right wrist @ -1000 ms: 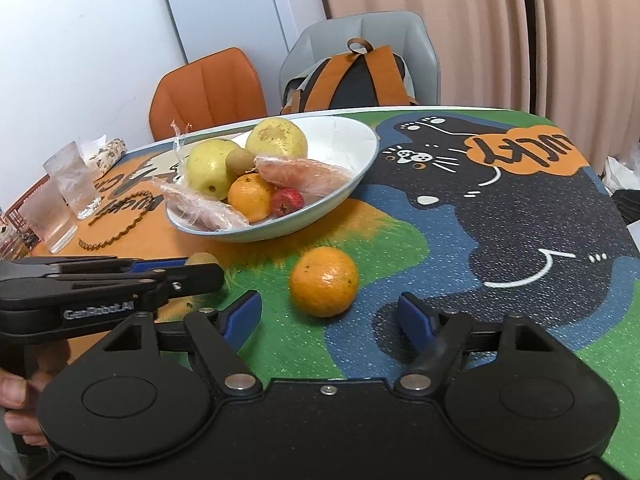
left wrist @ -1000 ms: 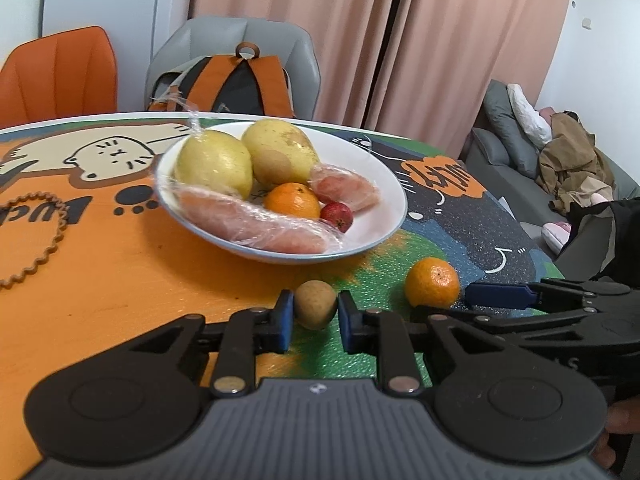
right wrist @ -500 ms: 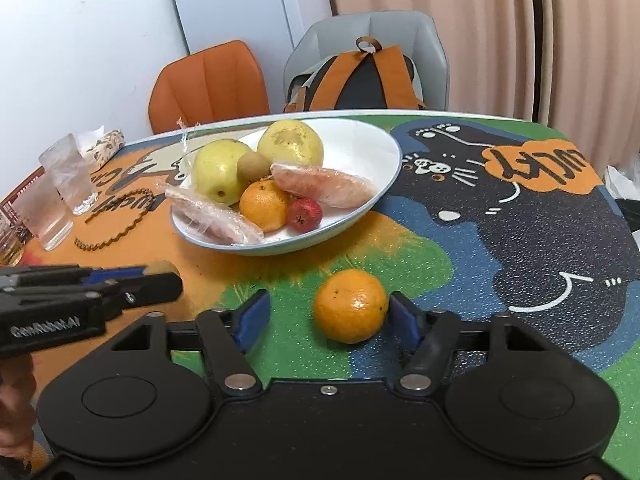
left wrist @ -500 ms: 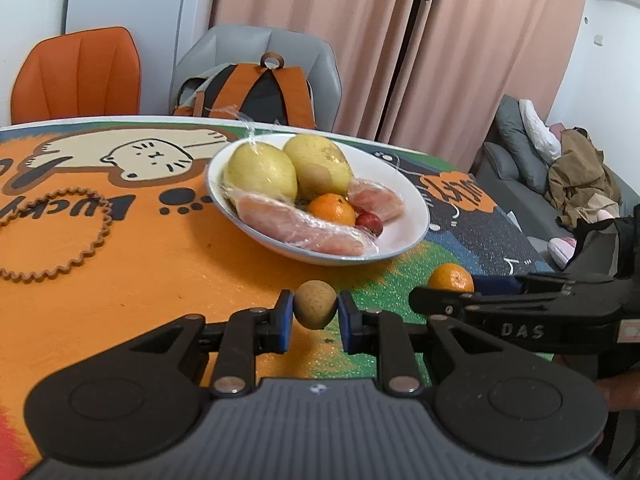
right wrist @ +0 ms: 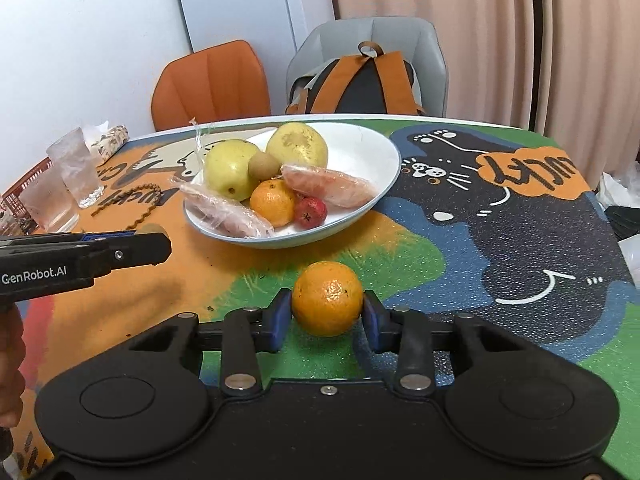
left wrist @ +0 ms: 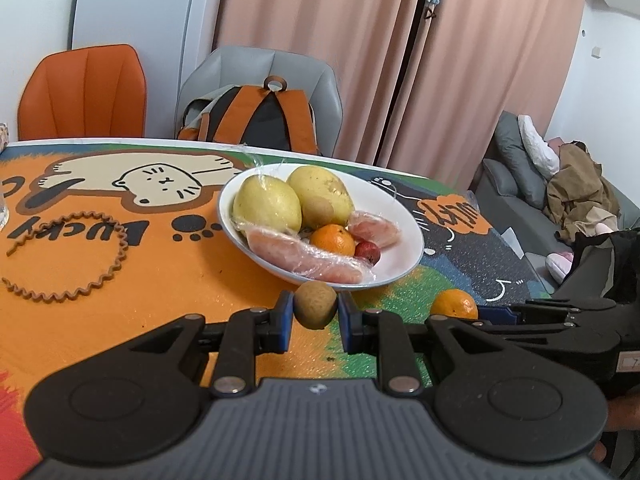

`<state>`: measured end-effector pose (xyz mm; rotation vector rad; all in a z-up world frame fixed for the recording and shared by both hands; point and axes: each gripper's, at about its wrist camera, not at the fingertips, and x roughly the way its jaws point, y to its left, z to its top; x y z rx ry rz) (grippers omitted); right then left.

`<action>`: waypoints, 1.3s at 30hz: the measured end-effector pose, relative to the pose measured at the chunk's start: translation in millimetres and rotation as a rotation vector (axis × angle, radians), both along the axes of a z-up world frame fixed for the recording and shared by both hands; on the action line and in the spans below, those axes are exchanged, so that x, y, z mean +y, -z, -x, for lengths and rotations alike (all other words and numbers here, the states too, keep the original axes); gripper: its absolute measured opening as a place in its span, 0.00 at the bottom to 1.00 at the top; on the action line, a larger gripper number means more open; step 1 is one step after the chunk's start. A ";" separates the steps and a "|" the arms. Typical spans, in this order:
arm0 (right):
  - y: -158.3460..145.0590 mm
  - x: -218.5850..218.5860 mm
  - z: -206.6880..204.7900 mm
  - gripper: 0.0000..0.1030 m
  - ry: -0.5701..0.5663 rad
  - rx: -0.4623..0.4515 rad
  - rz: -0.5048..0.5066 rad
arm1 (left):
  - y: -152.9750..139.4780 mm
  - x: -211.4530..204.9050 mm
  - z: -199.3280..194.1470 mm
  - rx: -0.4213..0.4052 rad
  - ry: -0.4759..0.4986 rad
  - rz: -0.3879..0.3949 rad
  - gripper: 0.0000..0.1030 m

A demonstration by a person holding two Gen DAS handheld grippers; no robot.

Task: Organize fruits
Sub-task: 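Carry the kiwi and tangerine toward the plate with both grippers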

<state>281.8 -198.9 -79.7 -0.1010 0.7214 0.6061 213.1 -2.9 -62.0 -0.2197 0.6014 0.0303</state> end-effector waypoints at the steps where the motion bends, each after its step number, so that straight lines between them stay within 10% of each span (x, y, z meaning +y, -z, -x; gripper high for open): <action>1: -0.8 -1.1 0.5 0.34 0.003 -0.002 -0.001 | -0.9 -0.5 0.3 -0.001 0.000 0.001 0.21; 39: -32.8 -24.4 -16.3 0.34 0.049 -0.082 -0.024 | -11.5 -27.1 -66.5 -0.018 0.098 -0.005 0.21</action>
